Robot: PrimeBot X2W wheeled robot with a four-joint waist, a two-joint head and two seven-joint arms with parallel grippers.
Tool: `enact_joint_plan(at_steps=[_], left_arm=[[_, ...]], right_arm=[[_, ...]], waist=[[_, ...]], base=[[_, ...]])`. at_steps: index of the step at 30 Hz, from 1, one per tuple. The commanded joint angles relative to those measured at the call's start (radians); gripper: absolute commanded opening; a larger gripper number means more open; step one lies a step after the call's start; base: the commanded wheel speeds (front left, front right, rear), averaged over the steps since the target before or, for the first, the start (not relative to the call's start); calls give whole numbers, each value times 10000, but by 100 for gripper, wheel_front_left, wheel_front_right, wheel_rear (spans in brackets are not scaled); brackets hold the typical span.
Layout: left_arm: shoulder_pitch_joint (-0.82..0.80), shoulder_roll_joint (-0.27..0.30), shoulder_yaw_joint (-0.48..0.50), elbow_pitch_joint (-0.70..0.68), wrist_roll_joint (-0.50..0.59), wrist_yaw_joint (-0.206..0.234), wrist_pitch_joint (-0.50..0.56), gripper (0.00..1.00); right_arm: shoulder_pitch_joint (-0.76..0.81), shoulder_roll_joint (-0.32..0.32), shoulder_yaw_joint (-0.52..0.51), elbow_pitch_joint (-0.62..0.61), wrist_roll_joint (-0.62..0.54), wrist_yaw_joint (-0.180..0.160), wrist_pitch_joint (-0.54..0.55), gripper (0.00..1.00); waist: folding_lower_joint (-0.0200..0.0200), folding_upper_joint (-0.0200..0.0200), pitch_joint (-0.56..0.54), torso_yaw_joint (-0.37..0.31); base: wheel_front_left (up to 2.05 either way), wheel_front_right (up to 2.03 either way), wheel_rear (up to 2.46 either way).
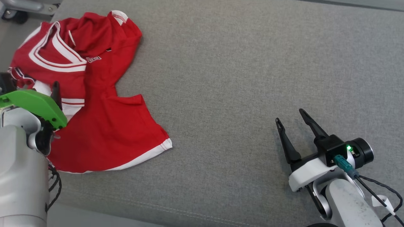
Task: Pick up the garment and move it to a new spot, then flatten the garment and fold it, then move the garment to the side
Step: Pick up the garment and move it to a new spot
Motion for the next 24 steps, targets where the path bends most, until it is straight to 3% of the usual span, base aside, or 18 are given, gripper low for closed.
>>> enact_joint_plan(at_steps=[1, 4, 10, 11, 12, 13, 20, 24], left_arm=[[-358, -7, 216, 409, -284, -11, 189, 100], [-828, 9, 610, 962, -733, 54, 269, 100], [-907, 358, 433, 1792, -504, 329, 108, 100], [-920, 387, 415, 1929, -491, 361, 71, 80], [-946, 414, 378, 2072, -446, 416, 28, 25], [-957, 442, 274, 2179, -324, 383, -13, 0], [-1393, 996, 366, 1982, -436, 354, -1246, 0], [-1982, 1704, 254, 1531, -382, 163, -1316, 0]], right_arm=[[-121, -17, -19, 26, -35, -3, -33, 100], [-173, 4, -84, 32, -54, -3, -33, 100], [-177, 21, -161, -1, -29, -3, -33, 100], [-192, 4, -173, -4, -23, -3, -33, 100], [-201, -14, -191, -6, -25, -3, -32, 100], [-195, -16, -212, -1, -13, -3, -32, 100], [249, 200, -350, 96, 121, -3, -33, 100], [523, 332, -346, 124, 242, -3, -33, 100]], waist=[[-1, 0, 1102, -656], [-1, 0, 1276, -830], [-1, 0, 1301, -1085], [-1, 0, 1288, -1118], [-1, 0, 1257, -1143], [-1, 0, 1209, -1163], [-1, 0, 452, -1161], [-1, 0, -9, -1131]], base=[[0, 0, 0], [0, 0, 0], [0, 0, 0], [0, 0, 0], [0, 0, 0], [0, 0, 0], [0, 0, 0], [0, 0, 0]])
